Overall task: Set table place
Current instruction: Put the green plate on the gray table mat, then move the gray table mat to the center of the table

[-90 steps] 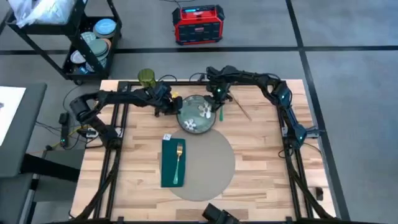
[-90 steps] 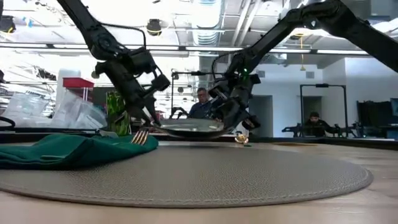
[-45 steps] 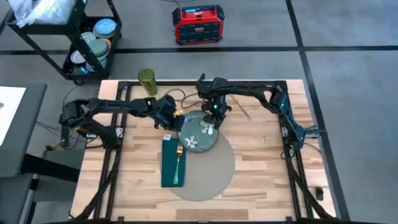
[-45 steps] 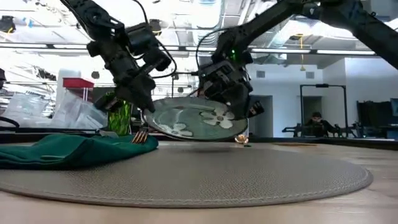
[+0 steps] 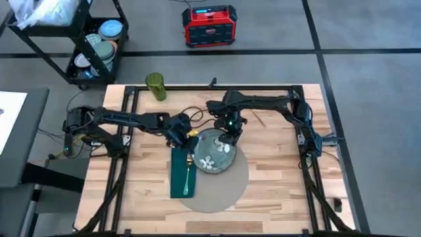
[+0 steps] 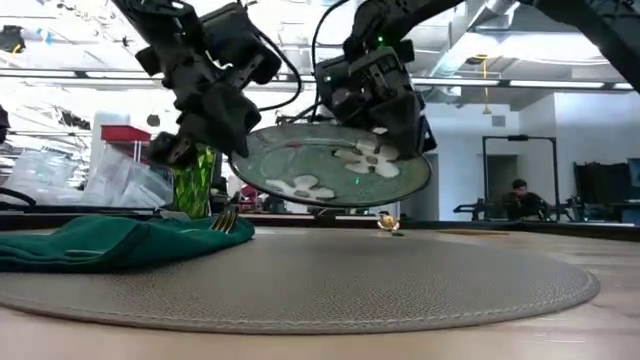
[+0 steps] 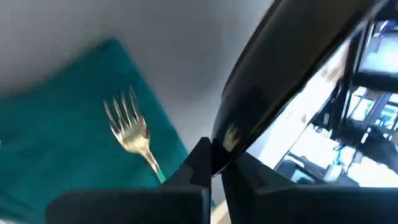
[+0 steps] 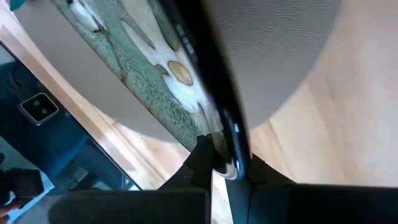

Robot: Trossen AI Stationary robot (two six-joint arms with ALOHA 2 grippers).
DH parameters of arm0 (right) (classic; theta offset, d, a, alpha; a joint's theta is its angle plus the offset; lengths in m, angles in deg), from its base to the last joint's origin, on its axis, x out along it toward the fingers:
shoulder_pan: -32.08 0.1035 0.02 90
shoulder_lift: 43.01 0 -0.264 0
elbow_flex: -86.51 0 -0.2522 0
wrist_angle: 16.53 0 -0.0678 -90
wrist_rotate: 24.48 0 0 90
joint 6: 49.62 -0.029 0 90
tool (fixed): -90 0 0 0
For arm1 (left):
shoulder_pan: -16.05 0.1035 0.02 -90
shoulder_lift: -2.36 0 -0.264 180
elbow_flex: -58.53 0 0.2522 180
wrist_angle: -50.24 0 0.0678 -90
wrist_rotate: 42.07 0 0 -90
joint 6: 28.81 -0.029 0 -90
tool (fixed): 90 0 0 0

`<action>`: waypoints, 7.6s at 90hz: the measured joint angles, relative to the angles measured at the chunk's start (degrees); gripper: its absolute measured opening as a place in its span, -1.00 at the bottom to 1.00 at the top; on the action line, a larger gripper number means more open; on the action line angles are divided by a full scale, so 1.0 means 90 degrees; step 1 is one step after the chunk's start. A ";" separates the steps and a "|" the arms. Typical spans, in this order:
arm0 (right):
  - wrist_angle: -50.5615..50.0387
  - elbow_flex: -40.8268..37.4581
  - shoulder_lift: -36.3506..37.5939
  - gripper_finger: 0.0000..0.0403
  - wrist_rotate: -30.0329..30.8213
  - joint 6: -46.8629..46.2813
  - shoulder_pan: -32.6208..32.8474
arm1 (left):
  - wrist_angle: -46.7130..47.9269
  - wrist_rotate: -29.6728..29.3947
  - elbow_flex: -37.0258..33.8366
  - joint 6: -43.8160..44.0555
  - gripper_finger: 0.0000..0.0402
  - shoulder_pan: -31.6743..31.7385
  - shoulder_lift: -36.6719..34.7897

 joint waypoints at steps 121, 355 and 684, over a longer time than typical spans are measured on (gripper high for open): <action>0.2372 -0.2316 0.1186 -1.00 0.0231 -0.0429 0.0724 | 0.1621 -0.2028 0.1399 -0.2391 -1.00 -0.1059 0.0917; 0.3924 -0.2868 0.1095 -0.28 0.1166 -0.0283 0.0595 | 0.2884 -0.3763 0.1336 -0.3528 -0.43 -0.1340 0.0999; 0.3005 -0.4134 0.1418 -1.00 0.3563 0.1841 -0.0415 | 0.0372 -0.4568 -0.1464 0.0367 -1.00 -0.1482 0.0256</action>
